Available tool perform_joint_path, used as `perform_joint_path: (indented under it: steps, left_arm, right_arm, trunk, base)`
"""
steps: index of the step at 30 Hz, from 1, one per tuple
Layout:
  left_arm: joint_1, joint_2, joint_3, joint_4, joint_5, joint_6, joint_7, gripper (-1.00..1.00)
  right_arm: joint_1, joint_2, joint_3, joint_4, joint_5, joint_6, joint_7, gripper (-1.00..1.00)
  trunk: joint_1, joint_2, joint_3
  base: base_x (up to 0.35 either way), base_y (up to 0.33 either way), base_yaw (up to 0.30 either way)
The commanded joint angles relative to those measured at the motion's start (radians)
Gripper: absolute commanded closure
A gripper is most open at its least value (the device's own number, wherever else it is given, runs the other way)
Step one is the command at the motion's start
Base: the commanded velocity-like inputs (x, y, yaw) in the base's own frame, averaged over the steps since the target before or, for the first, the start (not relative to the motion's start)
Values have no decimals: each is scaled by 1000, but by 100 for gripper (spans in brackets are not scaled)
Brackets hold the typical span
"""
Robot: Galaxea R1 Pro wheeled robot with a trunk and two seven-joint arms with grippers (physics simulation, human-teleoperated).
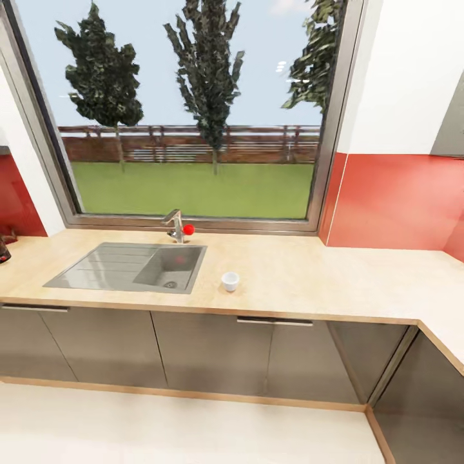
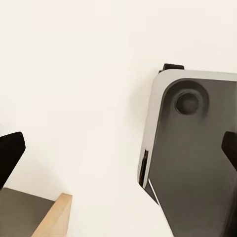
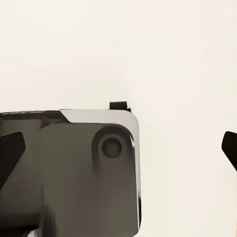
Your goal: Set up a coffee station on the kitchen countertop: keep the coffee maker on the countertop, move the bottle of coffee from the kitchen shelf to the counter next to the coffee maker, place a paper coffee filter on top of the coffee maker, put the saucer next to the coffee maker with the coffee cup on the saucer, and place the electric kettle next to the coffee maker.
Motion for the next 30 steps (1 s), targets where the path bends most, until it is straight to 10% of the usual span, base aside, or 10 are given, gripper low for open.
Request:
perform_joint_path:
  steps: [1,10,23,30]
  left_arm:
    - [-1,0,6,1,-10,-5,2,-100]
    - [-1,0,6,1,-10,-5,2,-100]
    - [-1,0,8,8,-10,2,3,-100]
    - [-1,0,3,13,-12,6,3,-100]
  right_arm:
    - [-1,0,8,-5,-10,-4,3,-100]
    - [-1,11,11,-290,-10,-8,3,-100]
    - [-16,174,12,-873,-7,-18,2,-100]
    - [-192,230,14,-1039,-7,15,-10,-100]
  trunk:
    - [1,-2,-2]
    - [1,-2,-2]
    - [1,-2,-2]
    - [1,-2,-2]
  base:
    - [-9,3,0]
    - [-2,1,0]
    - [0,0,0]
    - [0,0,0]
